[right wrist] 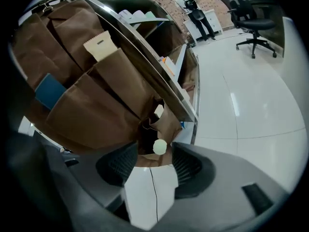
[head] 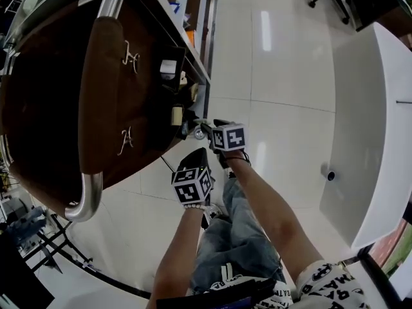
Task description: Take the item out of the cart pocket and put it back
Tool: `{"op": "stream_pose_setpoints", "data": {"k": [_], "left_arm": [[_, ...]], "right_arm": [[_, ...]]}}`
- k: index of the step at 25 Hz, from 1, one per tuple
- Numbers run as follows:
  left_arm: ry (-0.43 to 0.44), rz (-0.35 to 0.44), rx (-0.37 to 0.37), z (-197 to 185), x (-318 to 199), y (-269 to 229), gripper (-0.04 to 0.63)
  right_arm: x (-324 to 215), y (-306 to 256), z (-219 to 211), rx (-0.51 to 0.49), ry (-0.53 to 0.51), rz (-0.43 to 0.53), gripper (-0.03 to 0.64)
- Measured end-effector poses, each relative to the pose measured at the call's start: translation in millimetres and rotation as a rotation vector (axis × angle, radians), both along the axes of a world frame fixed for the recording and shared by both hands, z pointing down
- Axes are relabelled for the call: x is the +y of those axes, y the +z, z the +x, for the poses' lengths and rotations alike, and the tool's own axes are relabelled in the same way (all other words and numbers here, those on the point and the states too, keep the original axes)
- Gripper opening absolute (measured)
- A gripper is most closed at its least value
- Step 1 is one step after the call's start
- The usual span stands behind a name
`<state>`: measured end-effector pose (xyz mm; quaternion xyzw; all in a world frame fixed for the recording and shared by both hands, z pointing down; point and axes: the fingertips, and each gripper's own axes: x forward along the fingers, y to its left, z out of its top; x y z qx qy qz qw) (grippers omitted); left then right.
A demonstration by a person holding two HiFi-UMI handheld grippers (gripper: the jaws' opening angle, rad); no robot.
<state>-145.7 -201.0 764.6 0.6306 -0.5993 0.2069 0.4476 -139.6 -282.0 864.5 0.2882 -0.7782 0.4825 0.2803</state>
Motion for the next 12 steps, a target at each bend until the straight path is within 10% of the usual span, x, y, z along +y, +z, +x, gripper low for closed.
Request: {"op": "stream_pose_setpoints", "data": {"k": [12], "left_arm": [[-0.035, -0.027, 0.001, -18, -14, 19, 0.002]], "right_arm": [[-8, 33, -34, 0.047, -0.124, -0.078, 0.177]]}}
